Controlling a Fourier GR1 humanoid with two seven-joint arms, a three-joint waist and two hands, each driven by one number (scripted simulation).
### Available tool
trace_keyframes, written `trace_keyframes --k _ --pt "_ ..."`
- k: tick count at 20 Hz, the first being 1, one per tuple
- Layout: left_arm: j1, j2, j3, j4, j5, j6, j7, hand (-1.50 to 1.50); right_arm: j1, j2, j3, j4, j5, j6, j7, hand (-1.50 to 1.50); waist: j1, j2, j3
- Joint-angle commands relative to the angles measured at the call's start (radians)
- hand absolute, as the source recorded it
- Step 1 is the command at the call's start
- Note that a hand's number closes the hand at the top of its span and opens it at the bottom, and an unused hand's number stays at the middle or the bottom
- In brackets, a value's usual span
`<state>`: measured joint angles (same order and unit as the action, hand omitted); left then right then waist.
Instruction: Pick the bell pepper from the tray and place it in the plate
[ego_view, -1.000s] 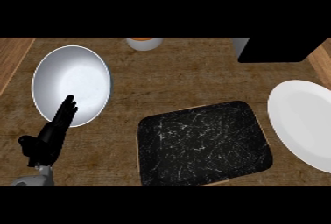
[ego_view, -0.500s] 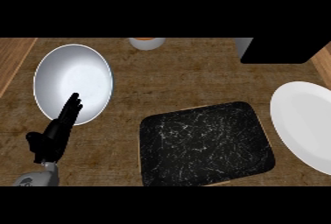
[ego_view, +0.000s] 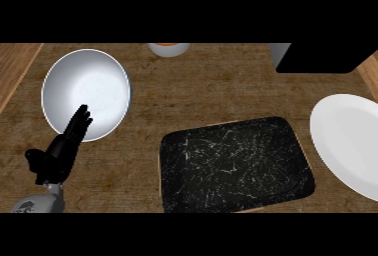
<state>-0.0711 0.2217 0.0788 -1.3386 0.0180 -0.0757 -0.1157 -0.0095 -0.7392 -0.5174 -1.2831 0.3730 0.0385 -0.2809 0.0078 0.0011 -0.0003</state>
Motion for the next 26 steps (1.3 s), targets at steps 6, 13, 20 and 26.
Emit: trace_keyframes --k 6,13,20,26 --pt "0.017 -0.03 -0.015 -0.03 -0.025 0.019 0.003 0.0 -0.205 0.194 0.077 0.138 0.039 -0.152 0.095 1.5 0.004 0.001 0.001" --pt "0.027 0.007 0.017 -0.055 -0.01 -0.019 0.011 0.0 -0.339 0.174 0.071 0.429 0.064 -0.18 0.102 -1.5 0.006 0.001 0.001" --pt "0.004 -0.026 0.0 -0.053 -0.024 0.002 0.048 0.0 -0.406 0.212 -0.047 0.408 -0.102 -0.195 0.086 -1.5 -0.004 -0.002 0.001" --pt "-0.003 0.002 0.044 -0.025 0.0 -0.014 0.028 0.0 -0.319 0.141 -0.244 0.481 -0.34 -0.011 -0.049 -1.5 -0.017 -0.002 0.002"
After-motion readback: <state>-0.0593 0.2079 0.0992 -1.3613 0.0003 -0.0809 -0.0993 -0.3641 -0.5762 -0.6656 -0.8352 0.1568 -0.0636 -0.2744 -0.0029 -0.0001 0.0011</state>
